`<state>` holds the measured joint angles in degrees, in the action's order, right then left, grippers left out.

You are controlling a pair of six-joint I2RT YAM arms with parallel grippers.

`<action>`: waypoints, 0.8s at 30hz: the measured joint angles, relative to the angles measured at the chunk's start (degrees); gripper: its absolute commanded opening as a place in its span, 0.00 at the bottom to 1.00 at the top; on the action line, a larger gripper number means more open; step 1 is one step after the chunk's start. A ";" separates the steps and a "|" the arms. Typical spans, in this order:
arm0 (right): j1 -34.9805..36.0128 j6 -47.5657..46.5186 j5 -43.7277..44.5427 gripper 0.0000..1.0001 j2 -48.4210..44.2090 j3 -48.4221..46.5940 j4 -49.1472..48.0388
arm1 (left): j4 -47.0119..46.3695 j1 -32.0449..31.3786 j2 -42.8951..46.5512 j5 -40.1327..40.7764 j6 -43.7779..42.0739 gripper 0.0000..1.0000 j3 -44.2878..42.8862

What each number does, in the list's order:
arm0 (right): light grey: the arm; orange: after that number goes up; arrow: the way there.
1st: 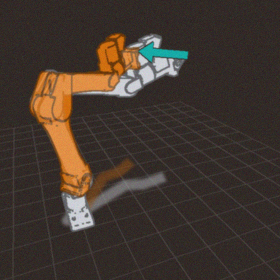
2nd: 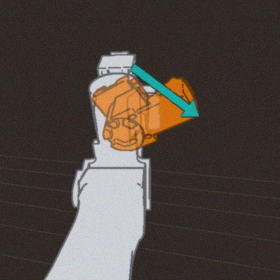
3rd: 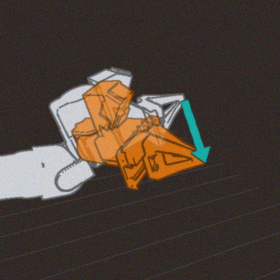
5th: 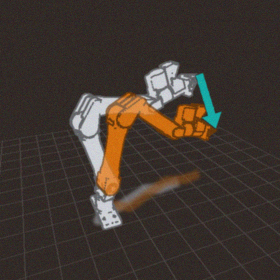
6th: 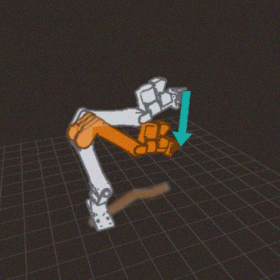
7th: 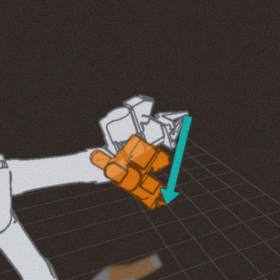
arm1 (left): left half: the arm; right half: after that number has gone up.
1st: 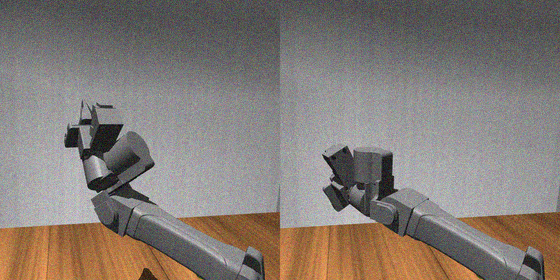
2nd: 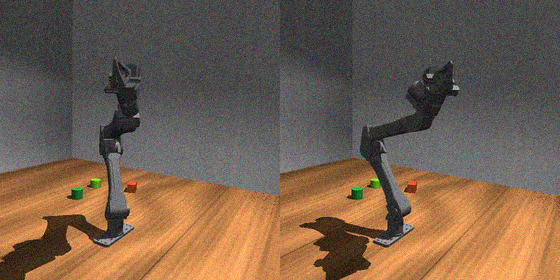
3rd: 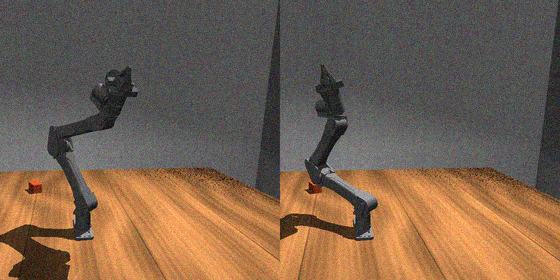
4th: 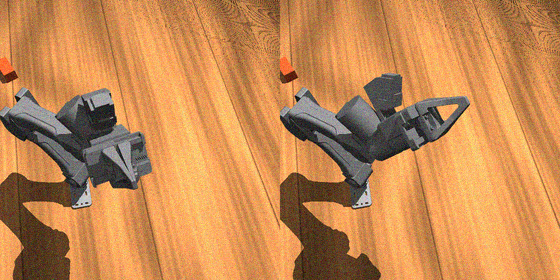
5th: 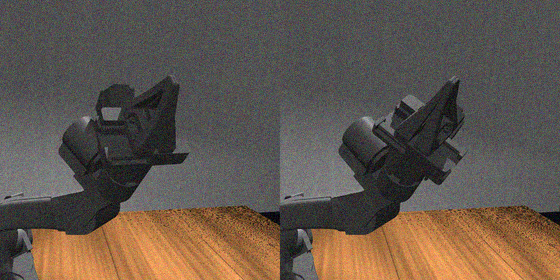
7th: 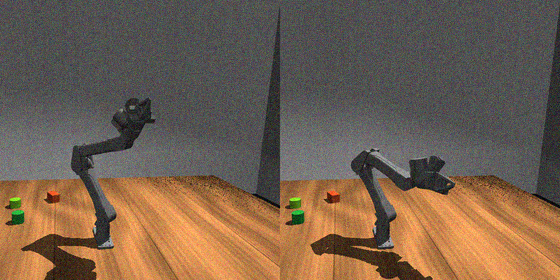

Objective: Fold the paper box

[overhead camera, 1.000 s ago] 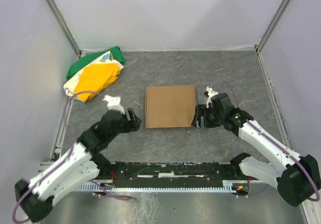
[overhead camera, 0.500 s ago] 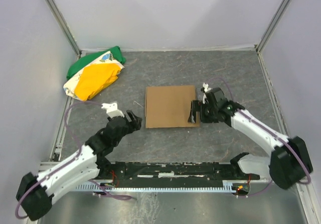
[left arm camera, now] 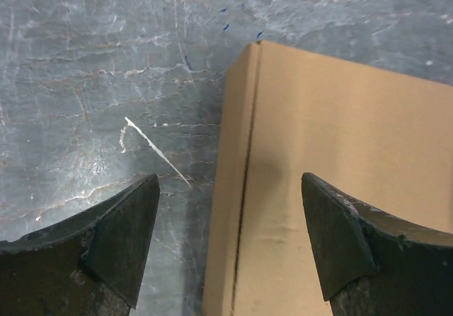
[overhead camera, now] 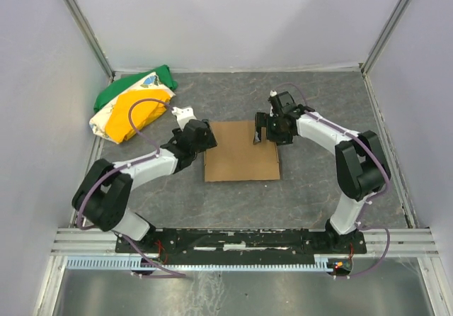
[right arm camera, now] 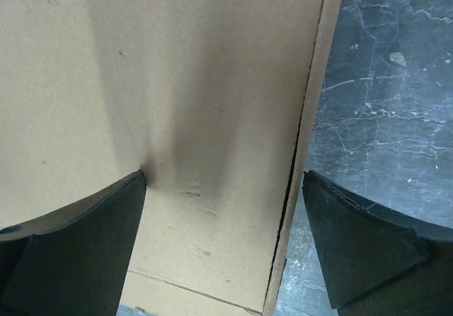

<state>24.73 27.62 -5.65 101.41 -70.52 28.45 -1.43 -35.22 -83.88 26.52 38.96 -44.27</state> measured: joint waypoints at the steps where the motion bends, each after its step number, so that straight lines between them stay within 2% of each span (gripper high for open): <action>1: -0.09 0.04 0.02 0.99 0.79 -0.24 0.22 | -0.63 1.18 -1.55 -1.22 -0.02 0.86 -0.17; 5: -0.15 -0.04 -0.24 0.99 1.88 -1.97 0.90 | -3.93 4.11 -5.46 -5.92 0.07 0.85 -0.52; 12: -0.46 -0.04 -0.44 0.99 3.80 -4.44 1.60 | -6.40 4.46 -11.47 -11.61 -0.15 0.83 -5.79; 20: -1.53 -0.50 0.07 0.99 6.38 -9.42 3.80 | -5.62 5.18 -15.56 -15.04 -1.36 0.84 -11.15; 24: -1.92 -1.14 1.70 0.99 6.29 -12.22 5.03 | -3.63 6.40 -16.28 -17.09 -1.40 0.88 -13.35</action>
<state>22.81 26.48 -3.95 107.70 -82.74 33.47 -5.06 -28.82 -100.16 9.43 37.56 -57.63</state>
